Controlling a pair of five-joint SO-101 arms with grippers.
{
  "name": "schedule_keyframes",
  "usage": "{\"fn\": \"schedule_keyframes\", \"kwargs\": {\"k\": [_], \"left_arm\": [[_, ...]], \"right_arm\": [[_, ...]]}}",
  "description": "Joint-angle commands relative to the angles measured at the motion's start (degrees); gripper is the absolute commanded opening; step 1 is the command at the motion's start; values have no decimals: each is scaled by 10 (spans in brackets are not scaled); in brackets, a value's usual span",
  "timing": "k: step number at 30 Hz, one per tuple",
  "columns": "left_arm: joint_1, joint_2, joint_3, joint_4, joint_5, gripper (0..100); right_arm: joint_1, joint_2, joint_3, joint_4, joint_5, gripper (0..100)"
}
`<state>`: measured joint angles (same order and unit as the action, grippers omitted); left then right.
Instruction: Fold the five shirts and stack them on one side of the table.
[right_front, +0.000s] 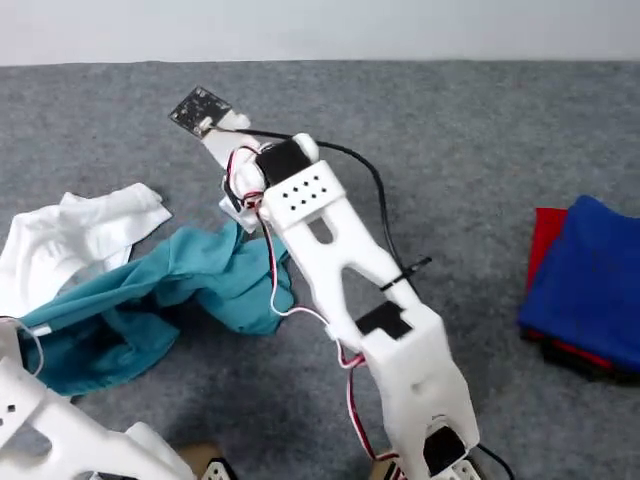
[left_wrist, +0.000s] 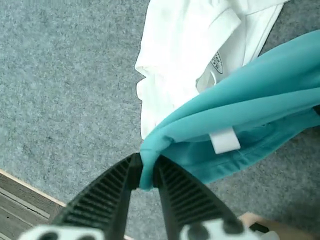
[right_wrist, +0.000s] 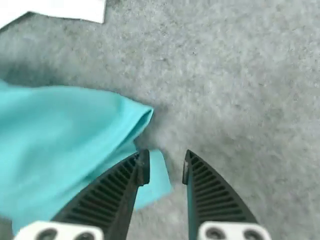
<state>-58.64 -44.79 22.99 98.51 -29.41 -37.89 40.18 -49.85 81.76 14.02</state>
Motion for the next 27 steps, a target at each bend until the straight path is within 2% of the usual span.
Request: {"fn": "schedule_keyframes", "kwargs": {"k": [1,4,11,14,19,27], "left_arm": [[-4,-11,1,-10,-3,5],[-3,-11,8,-10,-3,5],[-3,-11,9,-10,-4,5],[-3,-11,10,-11,-4,5],[-2,-11,29,-16,-4,5],[-2,-11,63,-38,-4,5]], "right_arm": [[-10,41,-91,6,-36,127],[-13,89,-139,12,-26,127],[17,154,-194,13,142,126],[18,159,-197,13,170,126],[-7,158,-197,12,163,126],[-27,163,-229,-2,-27,139]]}}
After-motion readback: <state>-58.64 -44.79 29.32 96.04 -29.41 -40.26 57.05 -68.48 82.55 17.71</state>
